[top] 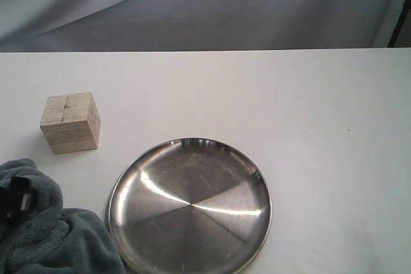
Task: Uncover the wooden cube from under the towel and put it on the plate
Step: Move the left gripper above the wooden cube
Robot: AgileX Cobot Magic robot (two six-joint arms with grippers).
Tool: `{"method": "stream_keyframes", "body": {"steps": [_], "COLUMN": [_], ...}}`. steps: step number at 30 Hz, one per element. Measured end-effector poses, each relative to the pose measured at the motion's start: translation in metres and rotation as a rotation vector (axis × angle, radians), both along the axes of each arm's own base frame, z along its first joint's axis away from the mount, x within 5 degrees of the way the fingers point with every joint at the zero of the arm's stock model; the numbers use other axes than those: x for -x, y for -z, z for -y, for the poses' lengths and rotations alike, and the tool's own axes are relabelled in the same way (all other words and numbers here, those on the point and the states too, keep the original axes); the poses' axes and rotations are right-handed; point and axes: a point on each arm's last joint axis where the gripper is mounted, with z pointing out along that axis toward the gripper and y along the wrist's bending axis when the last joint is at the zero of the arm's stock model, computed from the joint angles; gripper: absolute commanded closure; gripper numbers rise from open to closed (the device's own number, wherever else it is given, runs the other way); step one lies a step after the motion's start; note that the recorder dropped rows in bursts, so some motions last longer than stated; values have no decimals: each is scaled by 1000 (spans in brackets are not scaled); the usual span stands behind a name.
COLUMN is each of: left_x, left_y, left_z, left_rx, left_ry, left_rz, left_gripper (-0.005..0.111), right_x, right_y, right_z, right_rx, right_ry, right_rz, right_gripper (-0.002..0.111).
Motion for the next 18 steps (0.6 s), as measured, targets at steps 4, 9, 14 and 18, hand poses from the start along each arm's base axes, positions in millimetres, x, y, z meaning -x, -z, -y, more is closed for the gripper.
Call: {"method": "stream_keyframes", "body": {"steps": [4, 9, 14, 18], "left_x": [-3, -2, -2, -21], "left_y": [-23, -57, -89, -106], "left_z": [-1, -2, -1, 5], "left_rx": [-5, 11, 31, 70], "left_ry": [-16, -25, -3, 31], "left_rz": [23, 131, 300, 484], "left_gripper": [3, 3, 3, 3], "right_x": [0, 0, 0, 0], "right_y": [0, 0, 0, 0], "right_z": [0, 0, 0, 0], "right_rx": [0, 0, 0, 0], "right_ry": [0, 0, 0, 0], "right_rz": [0, 0, 0, 0], "right_gripper": [108, 108, 108, 108]}}
